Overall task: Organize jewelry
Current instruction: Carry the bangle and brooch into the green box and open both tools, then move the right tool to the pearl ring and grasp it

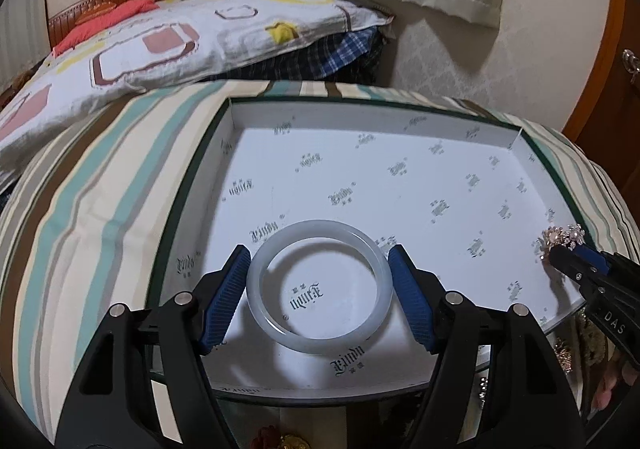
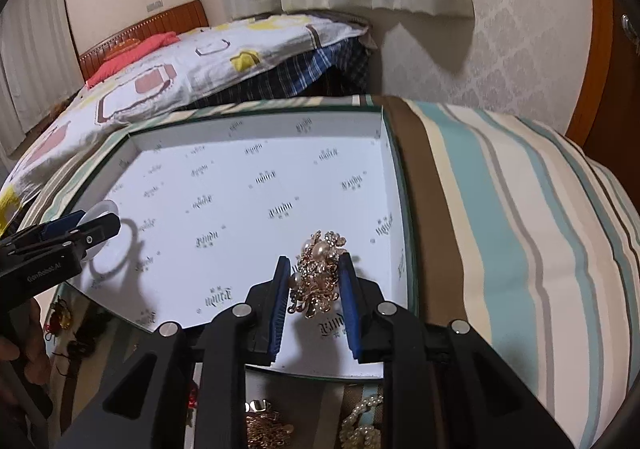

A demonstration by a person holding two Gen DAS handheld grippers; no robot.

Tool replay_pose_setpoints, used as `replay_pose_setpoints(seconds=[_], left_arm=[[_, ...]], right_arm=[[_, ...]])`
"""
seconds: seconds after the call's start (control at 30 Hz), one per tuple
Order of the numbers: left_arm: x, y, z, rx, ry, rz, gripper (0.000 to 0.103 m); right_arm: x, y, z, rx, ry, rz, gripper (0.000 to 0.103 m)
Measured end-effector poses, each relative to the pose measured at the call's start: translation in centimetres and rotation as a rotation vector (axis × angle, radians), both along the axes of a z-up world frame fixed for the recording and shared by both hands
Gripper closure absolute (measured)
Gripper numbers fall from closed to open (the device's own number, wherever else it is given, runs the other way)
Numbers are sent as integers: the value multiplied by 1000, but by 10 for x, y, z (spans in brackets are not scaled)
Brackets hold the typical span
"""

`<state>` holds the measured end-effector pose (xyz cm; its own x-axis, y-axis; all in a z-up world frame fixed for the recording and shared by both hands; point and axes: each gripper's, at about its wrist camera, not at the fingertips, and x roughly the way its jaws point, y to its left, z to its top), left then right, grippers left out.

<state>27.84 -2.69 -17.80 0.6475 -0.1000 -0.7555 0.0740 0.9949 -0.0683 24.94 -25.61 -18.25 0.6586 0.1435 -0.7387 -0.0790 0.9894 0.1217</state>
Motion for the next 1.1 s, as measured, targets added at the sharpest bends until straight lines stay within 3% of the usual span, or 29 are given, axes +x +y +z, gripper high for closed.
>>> replay_pose_setpoints(seconds=[0.23, 0.4, 0.83, 1.1], left_arm=[[0, -5, -5, 22, 5, -15, 31], [-1, -4, 0, 12, -9, -7, 25], [-51, -5, 40, 37, -146, 10, 25], [-92, 0, 46, 24, -171, 29, 25]], right_arm=[[0, -1, 0, 1, -9, 5, 71], [-4, 0, 6, 5, -34, 3, 60], [-49, 5, 34, 13, -117, -18, 60], [-84, 10, 36, 4, -133, -26, 60]])
